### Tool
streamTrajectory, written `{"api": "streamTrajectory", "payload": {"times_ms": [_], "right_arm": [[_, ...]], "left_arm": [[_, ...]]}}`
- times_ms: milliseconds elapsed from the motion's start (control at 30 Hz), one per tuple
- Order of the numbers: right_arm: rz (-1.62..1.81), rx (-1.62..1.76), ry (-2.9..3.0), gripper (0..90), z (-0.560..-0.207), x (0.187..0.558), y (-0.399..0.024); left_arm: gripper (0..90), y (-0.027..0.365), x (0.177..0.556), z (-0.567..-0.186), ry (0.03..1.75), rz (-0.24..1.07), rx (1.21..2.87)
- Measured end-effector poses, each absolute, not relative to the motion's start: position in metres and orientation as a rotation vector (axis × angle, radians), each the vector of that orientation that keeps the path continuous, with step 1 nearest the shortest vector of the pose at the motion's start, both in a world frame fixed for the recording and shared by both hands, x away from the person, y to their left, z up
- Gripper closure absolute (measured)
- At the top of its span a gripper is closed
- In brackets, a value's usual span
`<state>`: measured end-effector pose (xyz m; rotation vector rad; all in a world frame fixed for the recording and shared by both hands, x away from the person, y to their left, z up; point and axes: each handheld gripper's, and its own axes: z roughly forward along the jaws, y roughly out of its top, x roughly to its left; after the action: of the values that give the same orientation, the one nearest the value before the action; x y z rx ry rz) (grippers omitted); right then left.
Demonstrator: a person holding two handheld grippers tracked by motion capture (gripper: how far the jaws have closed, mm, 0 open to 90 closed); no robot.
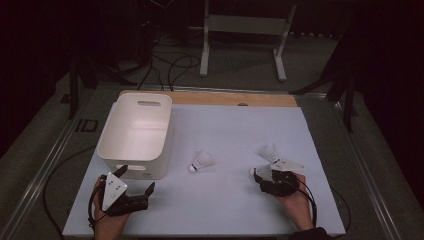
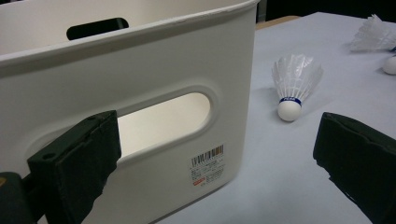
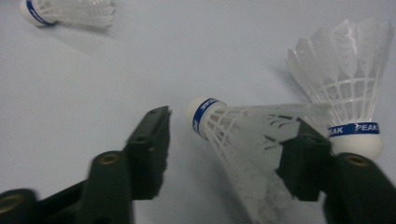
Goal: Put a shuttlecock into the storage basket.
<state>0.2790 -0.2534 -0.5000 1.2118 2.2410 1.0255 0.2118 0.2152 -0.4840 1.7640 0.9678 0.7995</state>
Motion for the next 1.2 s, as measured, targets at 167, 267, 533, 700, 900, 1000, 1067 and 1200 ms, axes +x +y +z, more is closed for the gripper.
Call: {"api": "streamTrajectory", "payload": {"times_ms": [167, 267, 533, 700, 900, 1000, 1067, 1200], "right_arm": [[0.997, 1.205, 2.245, 53.5, -0.502, 0.28, -0.25], [0.996, 1.211, 2.246, 60.9, -0.503, 0.28, -0.249], [1.009, 1.181, 2.261, 79.8, -0.504, 0.279, -0.245], [1.022, 1.162, 2.259, 83.9, -0.502, 0.278, -0.245], [1.021, 1.152, 2.258, 85.2, -0.501, 0.276, -0.244], [1.018, 1.141, 2.254, 85.4, -0.499, 0.276, -0.244], [1.019, 1.139, 2.249, 85.6, -0.498, 0.275, -0.244], [1.027, 1.131, 2.243, 85.7, -0.496, 0.274, -0.243]], "left_arm": [[1.4, 0.215, 0.212, -0.484, 0.967, 0.801, 1.763], [1.4, 0.215, 0.212, -0.484, 0.966, 0.802, 1.765], [1.4, 0.214, 0.212, -0.484, 0.964, 0.803, 1.769], [1.4, 0.214, 0.212, -0.484, 0.964, 0.804, 1.769], [1.5, 0.214, 0.212, -0.485, 0.962, 0.804, 1.768], [1.7, 0.214, 0.212, -0.485, 0.96, 0.802, 1.77], [1.8, 0.214, 0.212, -0.485, 0.96, 0.802, 1.77], [1.8, 0.214, 0.212, -0.485, 0.959, 0.802, 1.769]]}}
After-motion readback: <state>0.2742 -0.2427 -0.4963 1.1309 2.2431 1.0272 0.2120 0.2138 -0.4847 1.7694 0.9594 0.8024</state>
